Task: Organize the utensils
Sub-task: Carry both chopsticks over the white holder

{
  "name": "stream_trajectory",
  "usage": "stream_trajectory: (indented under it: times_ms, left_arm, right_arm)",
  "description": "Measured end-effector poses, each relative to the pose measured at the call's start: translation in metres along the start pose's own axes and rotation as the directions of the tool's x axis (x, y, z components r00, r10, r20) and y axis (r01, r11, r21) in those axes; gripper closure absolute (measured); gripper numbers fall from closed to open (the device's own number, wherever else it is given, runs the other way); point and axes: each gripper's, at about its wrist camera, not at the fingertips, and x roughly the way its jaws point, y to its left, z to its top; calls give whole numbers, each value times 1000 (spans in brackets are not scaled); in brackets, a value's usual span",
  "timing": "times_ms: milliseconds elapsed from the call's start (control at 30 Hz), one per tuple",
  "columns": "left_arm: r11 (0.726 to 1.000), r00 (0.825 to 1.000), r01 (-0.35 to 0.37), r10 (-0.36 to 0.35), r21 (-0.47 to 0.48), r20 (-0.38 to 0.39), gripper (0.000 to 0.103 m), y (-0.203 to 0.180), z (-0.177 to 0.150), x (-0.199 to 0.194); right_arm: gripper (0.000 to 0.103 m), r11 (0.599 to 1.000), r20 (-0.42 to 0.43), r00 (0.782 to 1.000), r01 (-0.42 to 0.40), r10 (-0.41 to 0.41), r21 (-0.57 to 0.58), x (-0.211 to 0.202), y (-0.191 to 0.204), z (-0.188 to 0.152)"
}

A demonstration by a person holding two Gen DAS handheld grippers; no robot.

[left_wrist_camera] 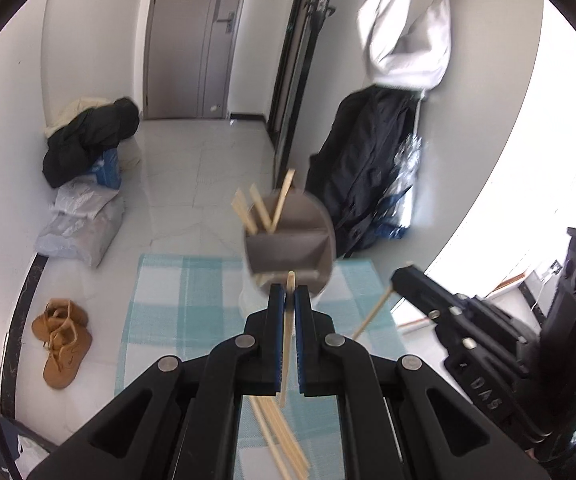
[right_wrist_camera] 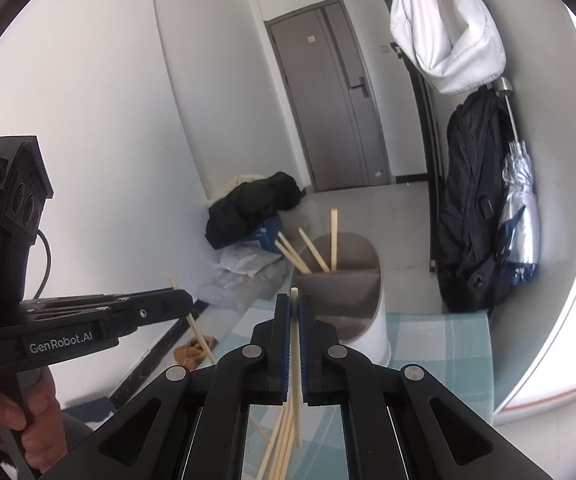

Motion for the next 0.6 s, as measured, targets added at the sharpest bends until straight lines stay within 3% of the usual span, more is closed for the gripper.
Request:
stream_trajectory:
  times_ms: [167,367,600]
  left_arm:
    - [999,998,50,-50,-16,23,102,-12,38,-8]
    - [998,996,58,-55,-32,71,102,-11,88,-9]
    - [997,993,60,-55,-45,108,102,0,134,12]
  right_arm:
    - [100,1000,18,1000,-8,8,-27,-5,3,37]
    - [100,996,60,998,-16,21,-85,-6,4,98]
    - [100,992,81,997,-8,19,-128,25,-4,148]
